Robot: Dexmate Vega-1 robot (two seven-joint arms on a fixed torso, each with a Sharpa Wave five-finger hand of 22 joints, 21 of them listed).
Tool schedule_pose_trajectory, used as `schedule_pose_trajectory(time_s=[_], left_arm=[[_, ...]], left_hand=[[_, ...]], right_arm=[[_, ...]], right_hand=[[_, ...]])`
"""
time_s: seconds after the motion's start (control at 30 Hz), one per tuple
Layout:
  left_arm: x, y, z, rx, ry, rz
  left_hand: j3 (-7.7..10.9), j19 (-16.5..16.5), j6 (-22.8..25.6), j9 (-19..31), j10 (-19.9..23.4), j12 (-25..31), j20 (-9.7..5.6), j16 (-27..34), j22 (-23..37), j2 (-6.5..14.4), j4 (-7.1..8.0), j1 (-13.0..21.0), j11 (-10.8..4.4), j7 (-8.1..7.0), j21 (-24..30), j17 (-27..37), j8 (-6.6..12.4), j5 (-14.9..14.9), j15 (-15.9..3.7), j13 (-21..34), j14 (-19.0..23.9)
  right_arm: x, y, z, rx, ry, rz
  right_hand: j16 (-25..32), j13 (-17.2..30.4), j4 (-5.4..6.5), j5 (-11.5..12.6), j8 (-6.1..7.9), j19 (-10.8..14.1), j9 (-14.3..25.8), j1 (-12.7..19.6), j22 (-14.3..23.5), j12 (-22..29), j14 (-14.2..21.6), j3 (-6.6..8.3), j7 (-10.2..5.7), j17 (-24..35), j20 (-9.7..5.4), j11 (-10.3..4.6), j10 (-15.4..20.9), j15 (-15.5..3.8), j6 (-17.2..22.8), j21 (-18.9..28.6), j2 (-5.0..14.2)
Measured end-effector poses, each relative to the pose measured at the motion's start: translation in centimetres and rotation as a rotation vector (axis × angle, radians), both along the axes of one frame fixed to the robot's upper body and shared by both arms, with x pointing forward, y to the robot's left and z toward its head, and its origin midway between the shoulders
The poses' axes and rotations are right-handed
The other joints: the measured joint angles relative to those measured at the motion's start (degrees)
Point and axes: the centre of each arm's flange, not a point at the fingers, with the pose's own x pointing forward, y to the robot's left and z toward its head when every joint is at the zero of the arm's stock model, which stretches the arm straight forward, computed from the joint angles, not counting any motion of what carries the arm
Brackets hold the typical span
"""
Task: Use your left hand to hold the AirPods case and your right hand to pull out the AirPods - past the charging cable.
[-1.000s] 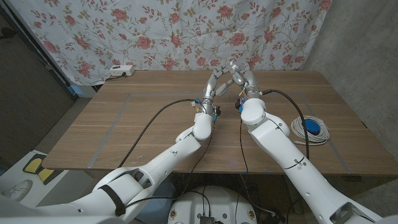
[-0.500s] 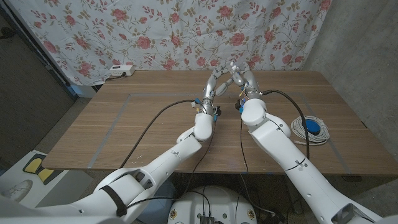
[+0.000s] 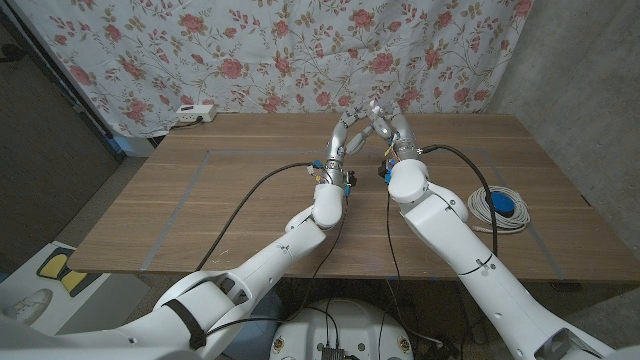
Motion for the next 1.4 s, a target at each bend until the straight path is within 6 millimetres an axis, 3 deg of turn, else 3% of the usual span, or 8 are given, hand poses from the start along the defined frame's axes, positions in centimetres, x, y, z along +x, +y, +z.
schedule_pose_trajectory(time_s=[0.4,0.63,0.93,1.2,1.3,1.4], left_arm=[[0.23,-0.09,0.0,-0.01,0.003,-0.009],[0.33,-0.15,0.08,-0.017,0.005,-0.017],[0.53,-0.17,0.1,-0.03,0.02,-0.035],[0.67,-0.01,0.16,-0.052,0.041,-0.056],[0.76,0.2,0.19,-0.069,0.056,-0.062],[0.8,0.25,0.06,-0.079,0.071,-0.069]], left_hand=[[-0.93,0.44,1.05,0.0,1.35,0.01,-0.17,0.34,0.0,1.71,1.75,-1.73,-0.31,1.05,0.0,0.3,0.02,-0.06,-0.42,0.21,0.82],[0.42,0.61,1.14,0.0,1.84,0.0,0.0,0.33,0.0,2.68,0.36,-0.77,-0.62,1.14,0.0,0.14,0.02,-0.28,-0.51,0.24,1.35],[0.42,0.92,1.16,0.0,2.74,0.0,0.31,0.33,0.0,3.55,-0.43,0.12,-0.89,1.16,0.0,-0.08,0.02,-0.68,-0.74,0.23,1.76],[0.41,0.92,2.89,0.0,2.74,0.01,0.31,0.33,0.0,3.51,-0.43,0.28,-0.89,2.89,0.0,0.03,0.02,-0.74,-1.03,0.51,2.05],[0.4,0.92,3.79,0.0,2.98,0.0,0.31,0.32,0.14,4.71,-0.42,1.45,-1.13,3.81,0.0,0.03,0.02,-0.9,-1.03,0.51,2.05],[0.5,1.14,3.79,0.0,3.05,0.0,0.09,0.21,0.3,4.72,-0.52,1.46,-1.21,3.82,0.0,0.03,0.02,-0.94,-1.03,0.51,2.05]], right_arm=[[-0.01,0.0,-0.07,-0.005,0.005,-0.006],[0.0,0.05,-0.02,-0.005,0.006,-0.006],[0.05,0.2,-0.09,-0.007,0.011,-0.009],[0.05,0.31,-0.19,-0.008,0.014,-0.01],[0.06,0.36,-0.27,-0.009,0.016,-0.01],[0.05,0.37,-0.3,-0.009,0.017,-0.009]], right_hand=[[0.0,0.08,0.0,0.11,0.0,0.0,0.0,0.01,0.0,0.21,0.0,0.0,-0.29,0.0,0.0,-0.19,-0.08,0.0,0.29,0.0,-0.04],[0.0,0.04,-0.11,0.11,0.0,0.0,0.0,-0.14,0.0,0.22,0.0,-0.11,-0.3,0.0,0.0,-0.19,-0.08,0.0,0.29,0.0,-0.19],[0.0,0.0,-0.31,0.05,0.0,0.21,0.0,-0.14,0.0,0.35,0.0,-0.32,-0.3,0.0,-0.21,-0.19,-0.07,0.0,0.29,0.21,-0.2],[0.0,0.08,-0.31,0.05,0.0,0.21,0.0,-0.21,0.0,0.45,0.0,-0.32,-0.3,0.0,-0.21,-0.18,-0.06,0.0,0.28,0.22,-0.27],[0.0,0.48,-0.32,0.27,0.0,0.21,0.0,-0.19,0.0,1.0,0.0,-0.3,-0.3,0.0,-0.21,-0.69,0.47,0.0,0.28,0.21,-0.24],[0.0,-0.08,-0.32,0.28,0.0,0.21,0.0,-0.19,0.0,0.82,0.0,-0.3,-0.3,0.0,-0.21,-0.54,0.32,0.0,0.28,0.21,-0.24]])
